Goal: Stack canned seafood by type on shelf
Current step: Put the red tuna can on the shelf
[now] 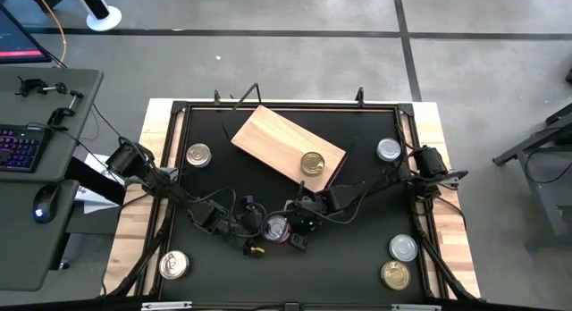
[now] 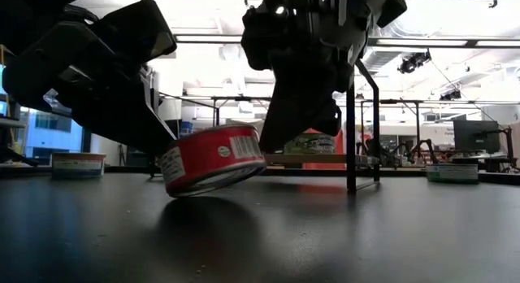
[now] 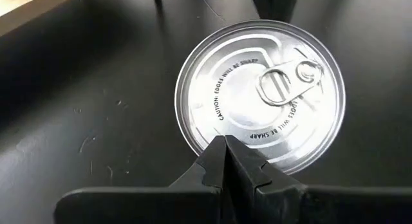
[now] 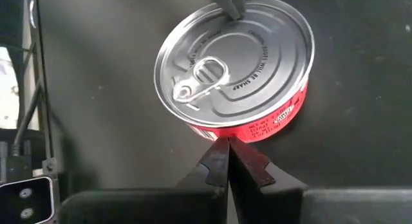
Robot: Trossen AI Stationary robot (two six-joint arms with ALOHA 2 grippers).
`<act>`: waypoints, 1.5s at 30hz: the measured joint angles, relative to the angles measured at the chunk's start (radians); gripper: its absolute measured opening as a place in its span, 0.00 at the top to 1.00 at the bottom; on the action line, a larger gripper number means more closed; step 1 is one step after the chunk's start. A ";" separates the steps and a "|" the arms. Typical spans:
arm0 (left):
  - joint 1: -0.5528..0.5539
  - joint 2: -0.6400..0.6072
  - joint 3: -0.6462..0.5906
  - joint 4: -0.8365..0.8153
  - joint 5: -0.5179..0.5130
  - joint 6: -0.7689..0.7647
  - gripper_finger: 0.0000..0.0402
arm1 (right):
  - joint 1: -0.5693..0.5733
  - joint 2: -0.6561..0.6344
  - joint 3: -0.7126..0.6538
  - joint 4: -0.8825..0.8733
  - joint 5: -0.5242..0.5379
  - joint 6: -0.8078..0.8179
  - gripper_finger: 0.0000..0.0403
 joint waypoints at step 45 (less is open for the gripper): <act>-0.022 -0.426 0.041 -0.540 0.031 -0.416 0.97 | -0.048 -0.173 0.000 0.058 0.195 -0.193 1.00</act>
